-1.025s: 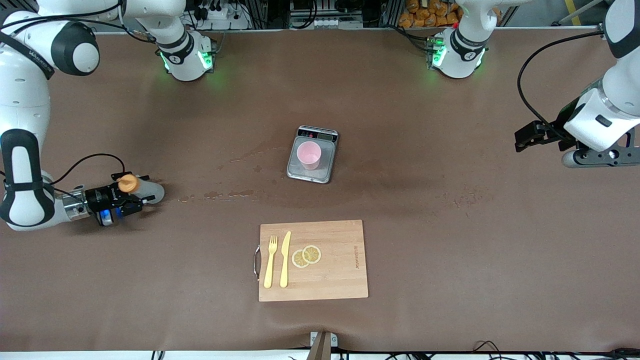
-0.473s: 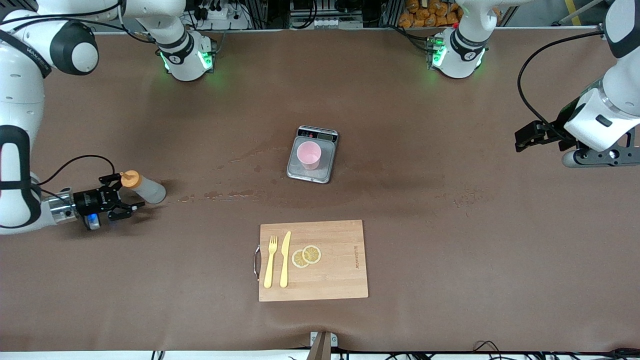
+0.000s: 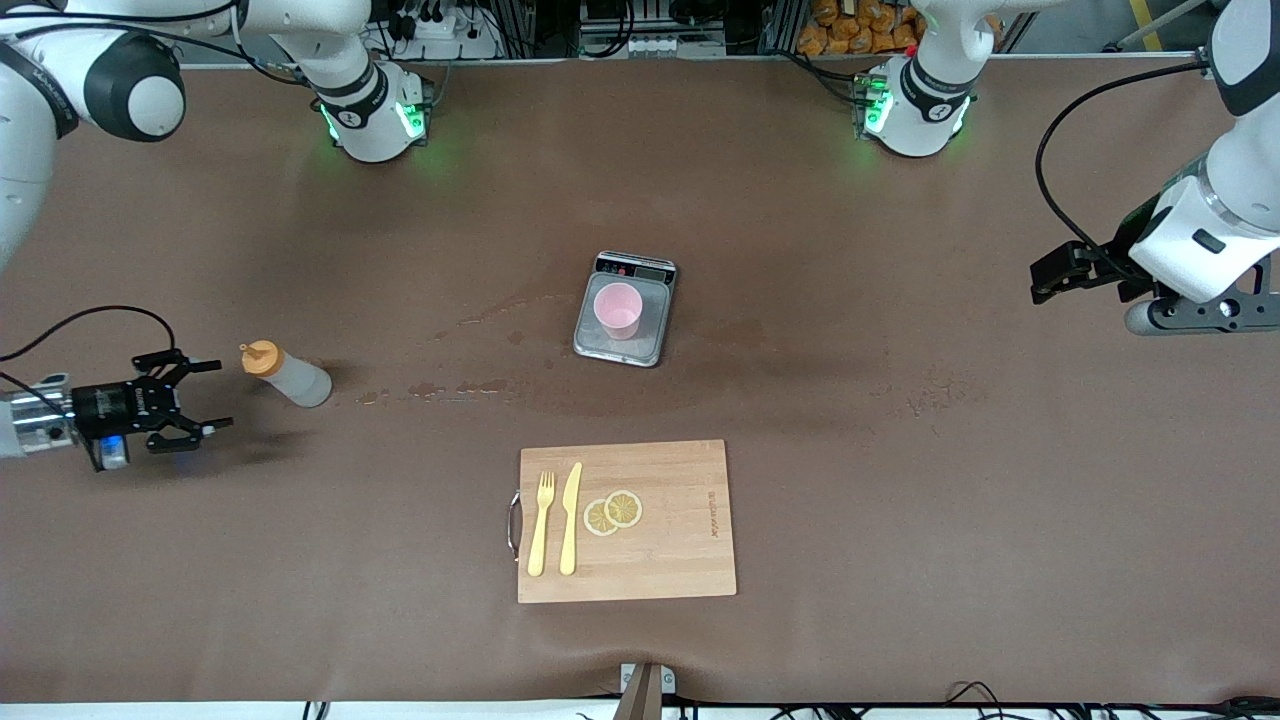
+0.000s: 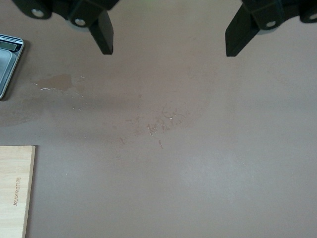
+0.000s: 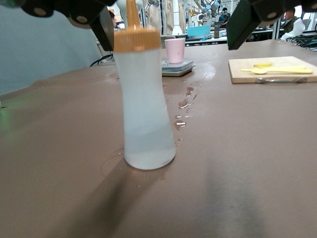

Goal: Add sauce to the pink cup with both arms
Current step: 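Open the right gripper and release the bottle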

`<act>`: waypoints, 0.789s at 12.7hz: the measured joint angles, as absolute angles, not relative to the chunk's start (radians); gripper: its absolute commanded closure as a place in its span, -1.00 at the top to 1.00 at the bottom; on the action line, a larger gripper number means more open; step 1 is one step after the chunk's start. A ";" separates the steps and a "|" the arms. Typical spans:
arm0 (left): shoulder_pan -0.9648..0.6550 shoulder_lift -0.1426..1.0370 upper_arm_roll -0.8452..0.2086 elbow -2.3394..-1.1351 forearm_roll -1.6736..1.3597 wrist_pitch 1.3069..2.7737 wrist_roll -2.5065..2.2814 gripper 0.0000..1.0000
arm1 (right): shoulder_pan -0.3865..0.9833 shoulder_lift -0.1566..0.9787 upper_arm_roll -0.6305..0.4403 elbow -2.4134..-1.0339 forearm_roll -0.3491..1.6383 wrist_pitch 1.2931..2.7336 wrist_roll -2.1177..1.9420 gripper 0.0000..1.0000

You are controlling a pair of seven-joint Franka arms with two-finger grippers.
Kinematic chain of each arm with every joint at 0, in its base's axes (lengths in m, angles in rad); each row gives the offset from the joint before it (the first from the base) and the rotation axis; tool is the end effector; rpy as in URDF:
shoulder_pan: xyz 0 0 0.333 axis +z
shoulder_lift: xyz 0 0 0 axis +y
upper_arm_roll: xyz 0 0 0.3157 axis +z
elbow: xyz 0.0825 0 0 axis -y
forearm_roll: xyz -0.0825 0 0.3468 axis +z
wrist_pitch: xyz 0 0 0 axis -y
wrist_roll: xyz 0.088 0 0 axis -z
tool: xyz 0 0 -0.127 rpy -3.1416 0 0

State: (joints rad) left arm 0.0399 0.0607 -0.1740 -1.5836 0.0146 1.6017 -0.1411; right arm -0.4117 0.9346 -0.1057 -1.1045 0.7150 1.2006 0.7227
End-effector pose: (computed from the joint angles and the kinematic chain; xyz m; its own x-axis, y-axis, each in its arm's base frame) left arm 0.5315 -0.0672 0.5698 0.9992 0.0065 -0.0407 0.0061 -0.9999 -0.0099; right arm 0.6030 -0.2069 0.2474 0.1200 -0.5062 -0.8540 -0.9436 -0.3254 0.0603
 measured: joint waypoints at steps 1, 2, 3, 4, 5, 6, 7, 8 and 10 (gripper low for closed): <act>0.040 0.057 -0.174 -1.583 0.015 1.602 -0.141 1.00 | -0.411 0.919 -0.104 -1.096 0.715 1.198 0.726 1.00; 0.041 0.054 -0.174 -1.583 0.015 1.602 -0.141 1.00 | -0.409 0.904 -0.100 -1.088 0.715 1.192 0.730 1.00; 0.042 0.052 -0.173 -1.583 0.015 1.602 -0.141 1.00 | -0.406 0.889 -0.097 -1.082 0.715 1.179 0.733 1.00; 0.043 0.052 -0.173 -1.583 0.015 1.602 -0.141 1.00 | -0.401 0.877 -0.095 -1.075 0.715 1.159 0.733 1.00; 0.044 0.052 -0.172 -1.583 0.015 1.602 -0.141 1.00 | -0.395 0.868 -0.093 -1.063 0.715 1.142 0.733 1.00; 0.044 0.052 -0.172 -1.583 0.015 1.601 -0.141 1.00 | -0.387 0.860 -0.092 -1.047 0.715 1.131 0.733 1.00; 0.044 0.052 -0.172 -1.583 0.015 1.601 -0.141 1.00 | -0.377 0.847 -0.091 -1.034 0.711 1.125 0.734 1.00; 0.044 0.052 -0.172 -1.583 0.015 1.601 -0.141 1.00 | -0.366 0.833 -0.090 -1.026 0.700 1.121 0.734 1.00; 0.044 0.052 -0.172 -1.583 0.015 1.601 -0.141 1.00 | -0.323 0.807 -0.086 -1.001 0.628 1.121 0.712 1.00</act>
